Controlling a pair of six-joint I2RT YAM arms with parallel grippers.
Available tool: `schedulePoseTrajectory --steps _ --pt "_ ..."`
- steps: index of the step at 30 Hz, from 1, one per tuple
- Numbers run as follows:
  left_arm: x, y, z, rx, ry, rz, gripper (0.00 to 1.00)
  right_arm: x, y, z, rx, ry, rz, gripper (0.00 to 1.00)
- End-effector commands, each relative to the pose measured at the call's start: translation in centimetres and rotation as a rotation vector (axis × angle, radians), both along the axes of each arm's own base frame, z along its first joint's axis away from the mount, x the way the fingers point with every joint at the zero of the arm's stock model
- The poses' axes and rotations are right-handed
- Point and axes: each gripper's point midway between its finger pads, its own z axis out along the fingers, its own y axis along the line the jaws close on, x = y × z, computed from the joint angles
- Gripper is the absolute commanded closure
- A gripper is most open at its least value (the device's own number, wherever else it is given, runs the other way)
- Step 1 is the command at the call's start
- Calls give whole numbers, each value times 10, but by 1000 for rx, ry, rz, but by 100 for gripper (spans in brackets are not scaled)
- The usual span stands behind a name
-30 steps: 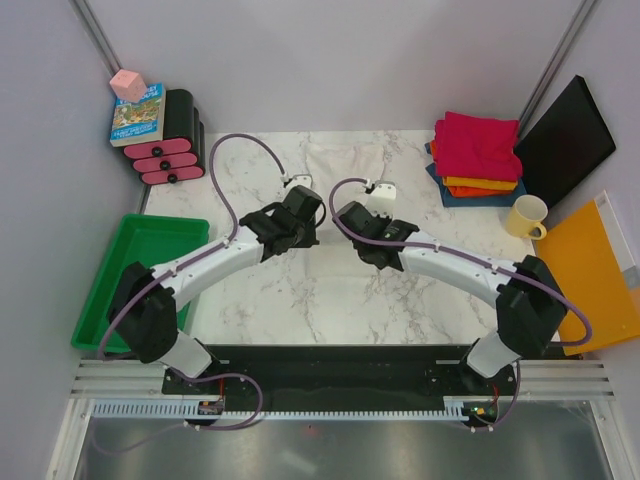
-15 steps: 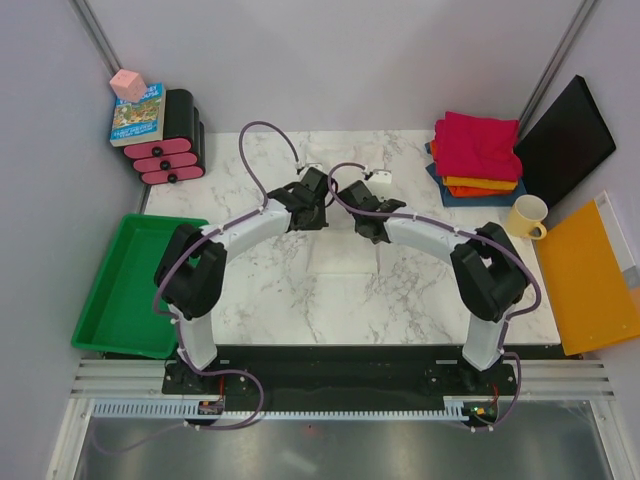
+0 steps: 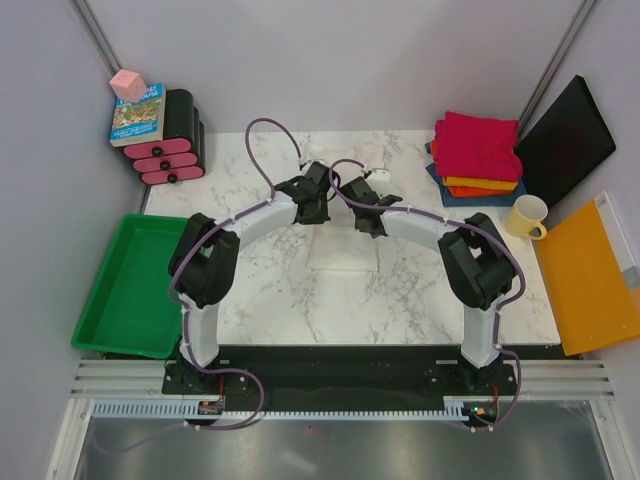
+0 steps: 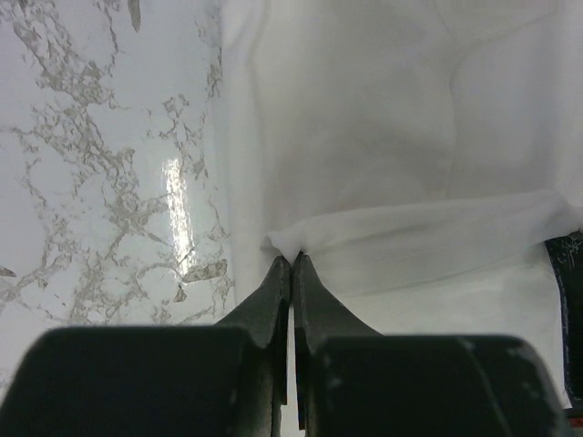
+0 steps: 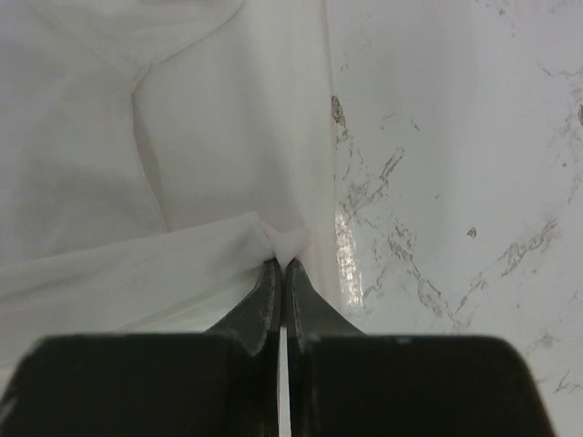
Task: Fold and stack the t-shirts
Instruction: Fold the folded rectangular tshirt in 1/3 of the way, then grab one side of the 2/3 rectangular tshirt with both arms
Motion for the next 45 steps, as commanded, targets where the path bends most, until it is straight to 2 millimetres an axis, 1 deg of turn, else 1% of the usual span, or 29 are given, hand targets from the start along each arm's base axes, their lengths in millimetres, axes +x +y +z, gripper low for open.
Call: schedulePoseTrajectory --steps 1,2,3,4,5,6,7,9,10,11,12,13,14,15,17,18,19,20,28,30,31,34,35,36,37,38,40,41,45 --pt "20 7 17 38 -54 12 96 19 -2 14 -27 -46 -3 91" --pt "21 9 26 38 -72 31 85 20 -2 23 -19 -64 -3 80" --pt "20 12 36 32 -91 48 62 22 0 31 1 -87 8 71" --pt "21 16 46 26 -127 87 50 22 2 40 18 -112 16 53" --pt "14 20 62 7 -163 90 40 23 3 62 56 -169 24 46" --pt "14 16 71 -15 -198 79 20 21 4 70 66 -180 44 38" --pt "8 16 71 -16 -198 69 17 19 6 82 88 -197 59 36" --pt "0 11 82 -35 -213 48 16 10 13 81 117 -172 99 37" --pt "-8 6 78 -52 -190 19 18 6 15 84 138 -172 106 41" --pt "-13 4 75 -61 -181 5 22 -2 17 73 148 -149 119 52" --pt "-19 -1 75 -84 -175 8 27 -6 19 68 164 -137 124 80" --pt "-28 -3 63 -96 -145 -6 32 -11 24 61 196 -118 124 95" --pt "-33 -5 57 -111 -129 -10 41 -17 24 48 203 -93 127 100" --pt "-38 -7 52 -135 -112 -2 58 -20 26 43 213 -79 132 100" --pt "-52 -12 35 -172 -76 -28 74 -26 33 30 224 -50 149 100" --pt "-63 -12 23 -184 -43 -36 91 -27 36 28 227 -46 155 100" --pt "-65 -14 22 -202 -43 -41 98 -27 40 24 229 -38 162 100" --pt "-68 -15 18 -209 -34 -48 98 -25 43 24 236 -41 165 100" --pt "-82 -11 -12 -178 41 -56 98 12 59 19 211 -72 149 100" --pt "-86 -8 -21 -152 69 -49 96 18 59 3 193 -33 147 100" --pt "-87 -6 -23 -142 72 -45 96 20 59 5 182 -23 147 100" --pt "-88 5 -10 -132 17 -22 78 13 48 25 167 -82 143 98" --pt "-89 8 -5 -129 -3 -29 65 9 43 32 167 -101 142 76" --pt "-89 12 5 -134 -36 -30 57 5 36 56 174 -146 138 67" --pt "-89 14 8 -131 -47 -30 44 -7 27 49 154 -121 143 49" --pt "-90 18 9 -118 -54 -31 39 -14 23 58 157 -127 147 43" --pt "-91 19 7 -110 -52 -35 30 -35 7 43 119 -72 144 34" --pt "-93 21 4 -104 -48 -32 29 -42 2 46 129 -76 141 32" --pt "-97 22 -8 -103 -19 -23 25 -77 -16 13 136 5 116 31"
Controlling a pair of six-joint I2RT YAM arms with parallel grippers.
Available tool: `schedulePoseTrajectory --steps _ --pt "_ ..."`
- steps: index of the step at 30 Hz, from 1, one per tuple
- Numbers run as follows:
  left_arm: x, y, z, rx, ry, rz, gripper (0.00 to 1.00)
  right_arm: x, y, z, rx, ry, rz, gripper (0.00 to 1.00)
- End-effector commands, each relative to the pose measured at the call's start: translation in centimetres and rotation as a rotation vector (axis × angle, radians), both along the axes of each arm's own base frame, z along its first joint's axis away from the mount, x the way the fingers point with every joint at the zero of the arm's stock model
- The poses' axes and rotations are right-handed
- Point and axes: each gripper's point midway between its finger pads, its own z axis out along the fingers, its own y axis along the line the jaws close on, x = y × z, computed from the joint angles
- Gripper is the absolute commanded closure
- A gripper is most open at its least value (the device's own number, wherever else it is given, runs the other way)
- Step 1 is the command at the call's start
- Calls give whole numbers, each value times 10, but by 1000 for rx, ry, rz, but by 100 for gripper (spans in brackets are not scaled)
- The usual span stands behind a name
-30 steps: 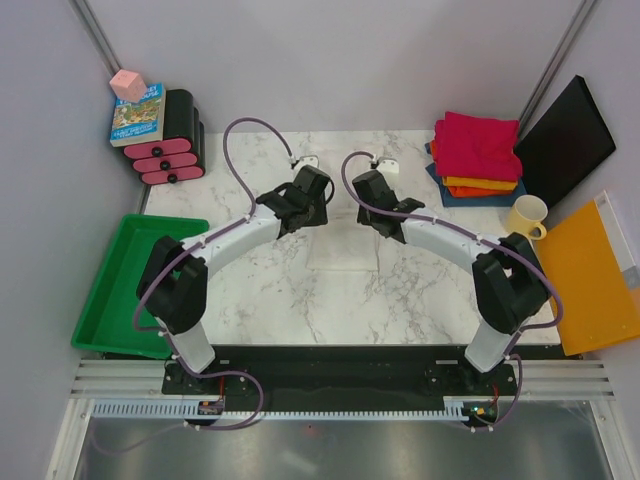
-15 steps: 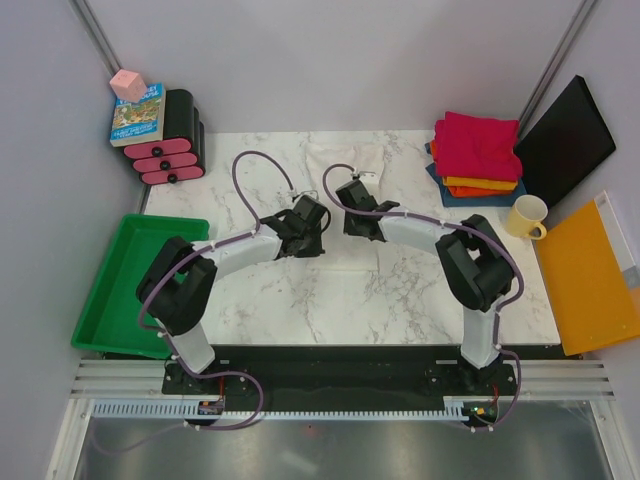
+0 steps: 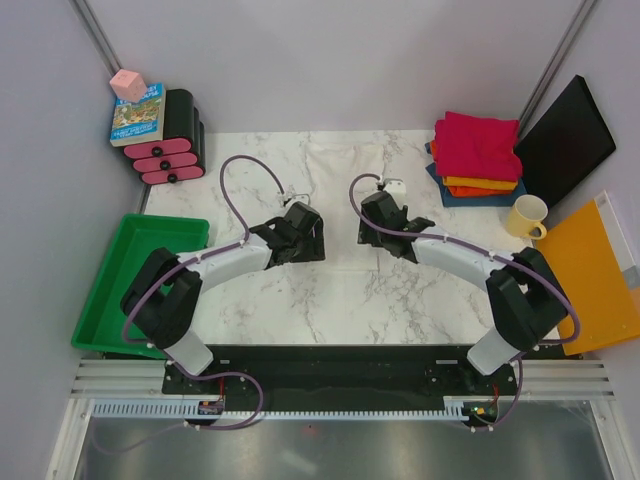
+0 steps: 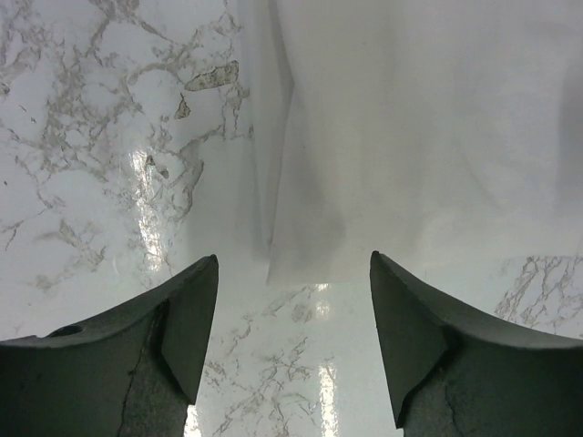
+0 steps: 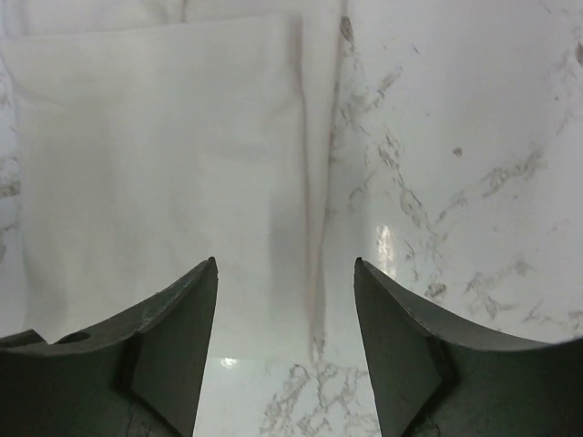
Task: Fold and stack the t-shirts
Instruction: Grab one side of the 2/3 rectangular tshirt with both arms
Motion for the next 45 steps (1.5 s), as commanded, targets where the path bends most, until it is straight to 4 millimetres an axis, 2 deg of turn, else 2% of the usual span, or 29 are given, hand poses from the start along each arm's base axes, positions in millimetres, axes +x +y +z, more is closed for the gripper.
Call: schedulePoseTrajectory --steps 1,3,12,14,20,23,24,26,27,30,32,38,41,43,44,45 --pt "3 1 -3 4 -20 17 25 -32 -17 -31 -2 77 -28 31" --pt "3 0 -8 4 -10 22 24 -43 -15 -43 -6 98 -19 31" --pt "9 -6 -16 -3 -5 21 24 -55 -12 -71 -20 141 -24 32" --pt "6 -7 -21 0 12 12 25 -58 -14 -77 -26 156 -26 34" --pt "-9 -6 -43 -4 80 13 31 -83 -27 -94 -34 219 -37 38" --pt "-18 -4 -52 -8 107 11 42 -95 -34 -100 -40 241 -46 44" --pt "-19 -4 -53 -15 108 13 59 -99 -35 -103 -40 251 -46 51" --pt "-24 0 -57 -8 120 17 82 -106 -39 -105 -39 260 -54 61" --pt "-26 0 -57 -9 123 17 97 -108 -39 -106 -33 262 -59 75" --pt "-30 6 -59 1 124 22 98 -115 -38 -108 -28 273 -53 93" --pt "-31 9 -59 9 120 26 98 -117 -38 -110 -29 276 -51 100" --pt "-46 11 -58 -5 137 15 98 -124 -29 -105 -21 272 -31 100" --pt "-69 10 -55 0 149 -8 98 -141 -23 -103 -32 281 -6 100" --pt "-85 16 -58 10 159 -3 98 -158 -16 -101 -36 281 22 100" --pt "-93 13 -52 -9 153 -10 98 -166 -15 -103 -25 291 9 100" --pt "-103 18 -56 -3 167 -10 98 -175 -9 -100 -11 287 30 100"
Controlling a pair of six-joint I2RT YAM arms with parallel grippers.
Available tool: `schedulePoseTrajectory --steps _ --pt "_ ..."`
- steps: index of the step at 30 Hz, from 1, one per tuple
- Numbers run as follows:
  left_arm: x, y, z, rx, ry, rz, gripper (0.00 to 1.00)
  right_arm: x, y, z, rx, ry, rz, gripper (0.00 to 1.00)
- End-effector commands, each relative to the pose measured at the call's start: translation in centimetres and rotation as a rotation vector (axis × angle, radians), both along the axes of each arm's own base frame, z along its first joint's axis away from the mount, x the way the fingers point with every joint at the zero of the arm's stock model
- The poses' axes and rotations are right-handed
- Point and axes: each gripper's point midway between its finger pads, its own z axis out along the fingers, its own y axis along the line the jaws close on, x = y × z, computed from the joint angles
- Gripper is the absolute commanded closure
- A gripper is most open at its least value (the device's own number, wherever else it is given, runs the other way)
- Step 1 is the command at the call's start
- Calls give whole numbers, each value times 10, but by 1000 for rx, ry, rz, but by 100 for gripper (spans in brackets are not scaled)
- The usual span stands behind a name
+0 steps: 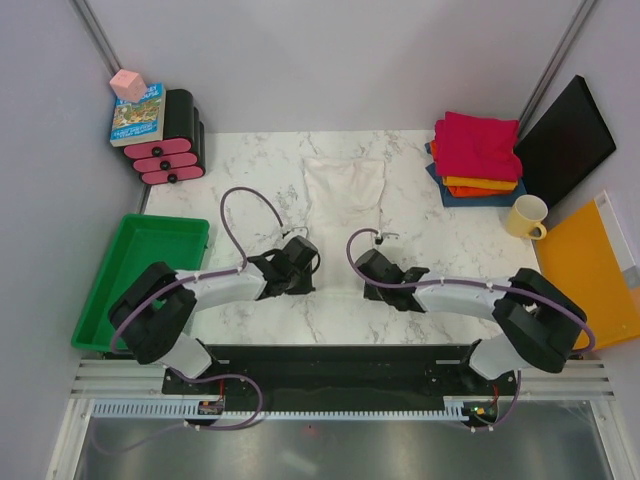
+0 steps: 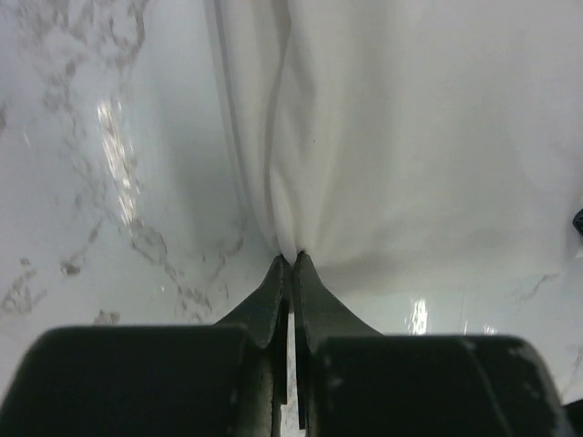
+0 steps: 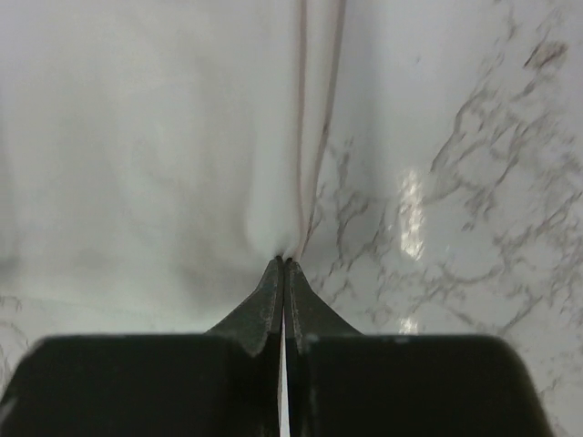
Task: Fold and stack the t-shirts
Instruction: Grab one side of the 2/3 rectangular tshirt with both arms, then fold the long partially folded tshirt into a neat square
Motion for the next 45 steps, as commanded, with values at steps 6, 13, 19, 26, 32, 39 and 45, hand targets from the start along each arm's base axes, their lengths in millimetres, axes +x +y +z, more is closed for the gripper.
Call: schedulePoseTrajectory --steps 6,13,19,26,32,39,45 --pt "-100 27 -15 17 134 14 98 -108 -17 -31 -52 175 26 100" --pt "-127 33 -11 -11 148 43 98 -138 -23 -29 -58 150 16 100" --pt "-119 24 34 -33 21 19 98 -122 -11 27 -48 -41 29 100" --pt "-93 12 104 -94 -187 2 98 -92 -2 94 -50 -239 37 100" --pt "-65 16 147 -65 -355 37 98 -60 2 130 -102 -339 1 100" --pt "-23 4 174 1 -445 28 98 5 7 162 -104 -391 -42 100" --pt "27 9 182 34 -477 55 98 69 4 178 -168 -419 -83 100"
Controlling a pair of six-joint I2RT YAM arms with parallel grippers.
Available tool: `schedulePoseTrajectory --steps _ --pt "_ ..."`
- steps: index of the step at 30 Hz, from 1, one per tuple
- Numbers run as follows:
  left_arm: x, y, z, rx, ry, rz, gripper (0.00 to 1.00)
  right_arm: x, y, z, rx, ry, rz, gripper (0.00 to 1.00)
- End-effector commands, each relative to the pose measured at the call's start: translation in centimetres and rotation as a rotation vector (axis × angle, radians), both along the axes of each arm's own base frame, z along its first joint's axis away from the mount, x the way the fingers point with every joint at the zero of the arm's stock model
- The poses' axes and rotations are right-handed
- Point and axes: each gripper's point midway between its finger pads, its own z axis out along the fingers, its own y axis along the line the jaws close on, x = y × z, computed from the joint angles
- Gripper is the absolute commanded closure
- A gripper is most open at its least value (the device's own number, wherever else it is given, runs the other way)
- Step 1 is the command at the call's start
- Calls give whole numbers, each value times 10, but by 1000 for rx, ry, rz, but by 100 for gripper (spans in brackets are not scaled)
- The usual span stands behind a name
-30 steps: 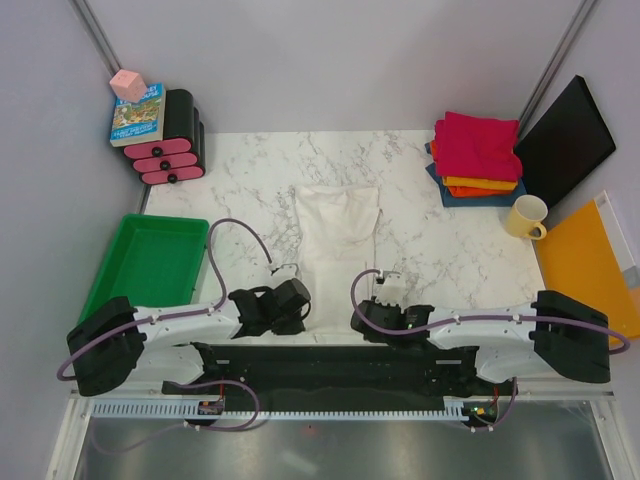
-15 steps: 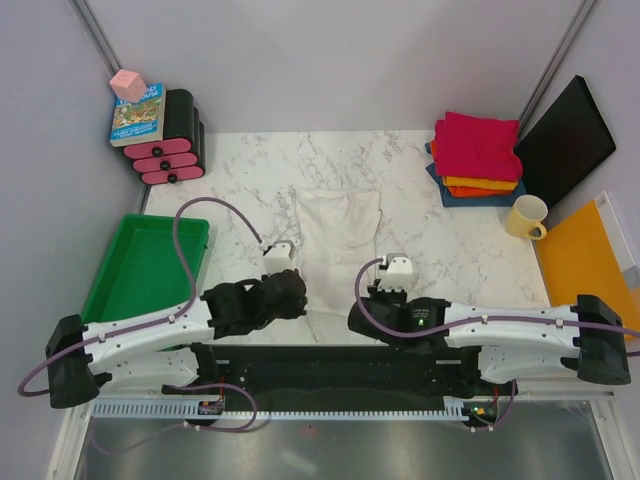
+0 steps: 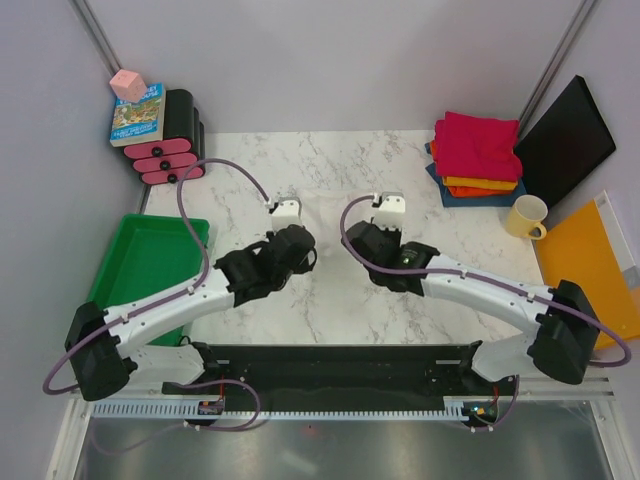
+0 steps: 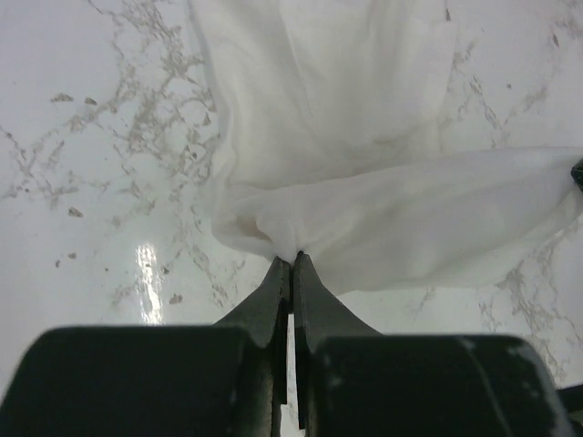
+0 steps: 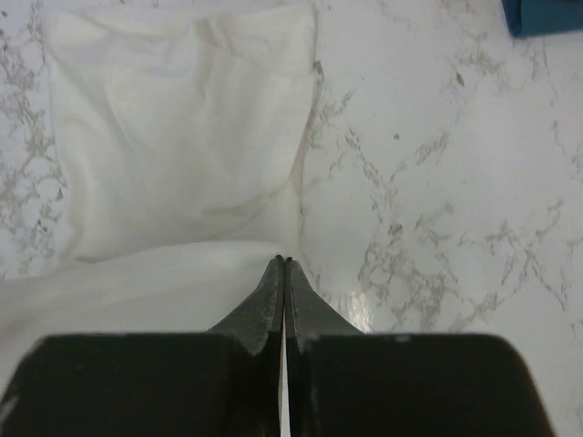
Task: Fold and stack the t-shirts
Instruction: Fold the long partially folded tshirt into a neat square
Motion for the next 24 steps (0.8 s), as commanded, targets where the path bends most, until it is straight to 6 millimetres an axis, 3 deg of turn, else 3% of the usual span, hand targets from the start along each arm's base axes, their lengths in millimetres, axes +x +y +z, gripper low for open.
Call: schedulePoseTrajectory --steps 1,3,4,6,7,8,9,11,12,13,14,15,17,18,19,20,24 --pt "51 7 27 37 -102 36 98 55 5 26 -32 -63 4 100" --pt "63 9 26 37 -100 43 98 76 9 40 -13 -88 -9 100" --pt "77 14 26 45 -102 63 98 90 5 32 -35 -74 -29 100" --pt "90 15 28 47 -110 65 98 110 9 44 -22 -90 -31 100" --pt "103 14 29 58 -116 69 98 122 6 35 -40 -73 -47 100" --pt "109 14 30 66 -118 67 98 134 10 44 -29 -86 -43 100" --pt "119 13 37 70 -132 74 98 143 12 30 -49 -61 -44 100" --pt "131 7 24 89 -106 68 98 161 13 34 -40 -67 -56 100" --pt "139 6 30 86 -117 76 98 168 15 20 -59 -44 -58 100" --pt "144 3 28 82 -111 72 98 178 14 24 -52 -54 -68 100" --pt "150 1 16 97 -90 73 98 183 13 21 -52 -49 -71 100" --pt "158 1 20 91 -96 83 98 191 12 8 -67 -32 -78 100" --pt "171 -2 10 94 -76 86 98 203 12 8 -56 -35 -83 100" --pt "176 -2 7 92 -69 86 98 211 9 -4 -66 -19 -92 100" --pt "179 -3 4 95 -63 86 98 218 11 0 -57 -28 -92 100" --pt "188 -2 -1 104 -57 95 98 223 11 -12 -69 -12 -94 100" --pt "209 -1 -16 102 -27 105 98 244 12 -20 -74 -7 -95 100"
